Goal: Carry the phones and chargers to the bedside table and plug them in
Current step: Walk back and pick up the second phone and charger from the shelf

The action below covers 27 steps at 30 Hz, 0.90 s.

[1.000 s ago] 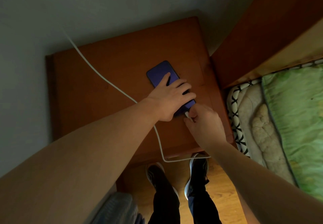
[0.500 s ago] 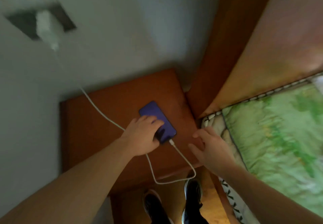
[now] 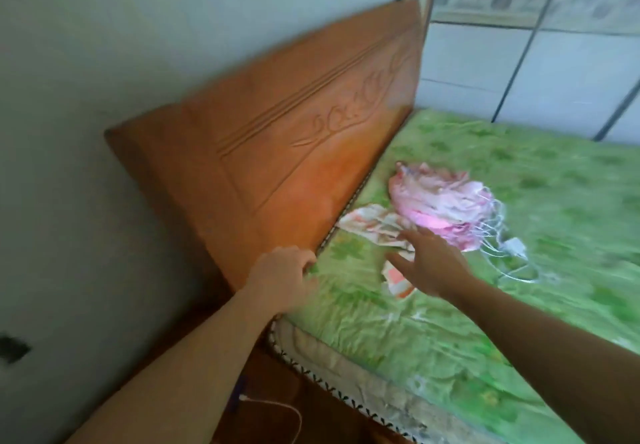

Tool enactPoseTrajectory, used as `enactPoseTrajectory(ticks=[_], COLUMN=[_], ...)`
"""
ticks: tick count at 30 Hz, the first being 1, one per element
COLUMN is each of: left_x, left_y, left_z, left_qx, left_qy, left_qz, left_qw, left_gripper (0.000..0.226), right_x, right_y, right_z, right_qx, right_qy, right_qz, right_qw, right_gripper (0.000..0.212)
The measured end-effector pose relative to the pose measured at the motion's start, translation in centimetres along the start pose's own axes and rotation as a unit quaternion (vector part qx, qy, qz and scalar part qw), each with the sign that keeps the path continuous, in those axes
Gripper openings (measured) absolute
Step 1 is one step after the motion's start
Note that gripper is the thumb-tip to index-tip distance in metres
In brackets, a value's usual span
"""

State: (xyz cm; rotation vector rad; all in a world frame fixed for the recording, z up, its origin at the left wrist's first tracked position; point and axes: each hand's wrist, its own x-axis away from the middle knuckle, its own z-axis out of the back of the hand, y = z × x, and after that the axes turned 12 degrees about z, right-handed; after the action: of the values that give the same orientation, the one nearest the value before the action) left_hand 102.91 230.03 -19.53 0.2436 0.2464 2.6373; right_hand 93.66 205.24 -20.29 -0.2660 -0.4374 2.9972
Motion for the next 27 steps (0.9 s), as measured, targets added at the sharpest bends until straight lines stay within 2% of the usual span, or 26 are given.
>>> enactPoseTrajectory(ticks=[5,9,13,19,27], left_x=[-1.8,0.4,7.0,23.8,40.0], left_y=[17.2,33.4,52.3,78.3,100.2], left_z=[3.5,3.2,0.1,-6.1,-12.4], left_qx=[0.002,-0.018,-0.007,-0.017,-0.012], left_qy=[0.014,0.011,0.019,-0.062,-0.115], left_qz=[-0.084,-0.179,-0.292,-0.486,-0.632], left_qw=[0.996,0.984,0.956,0.871,0.766], left_gripper=[0.042,0.043,0.046,0.063,0.060], right_x=[11.9,25.4,42.3,67.0,87.5], right_y=[10.5,18.7,25.6,31.8,36.2], right_z=[12.4,20.7,27.0,33.8,40.1], right_qx=[0.033,0.062,0.088,0.120,0.124], right_qy=[0.075,0.133,0.184,0.179,0.177], right_qz=[-0.163,-0.294,-0.397,-0.568,-0.704], right_qw=[0.983,0.945,0.895,0.794,0.676], right_gripper=[0.053,0.056,0.058,0.063,0.066])
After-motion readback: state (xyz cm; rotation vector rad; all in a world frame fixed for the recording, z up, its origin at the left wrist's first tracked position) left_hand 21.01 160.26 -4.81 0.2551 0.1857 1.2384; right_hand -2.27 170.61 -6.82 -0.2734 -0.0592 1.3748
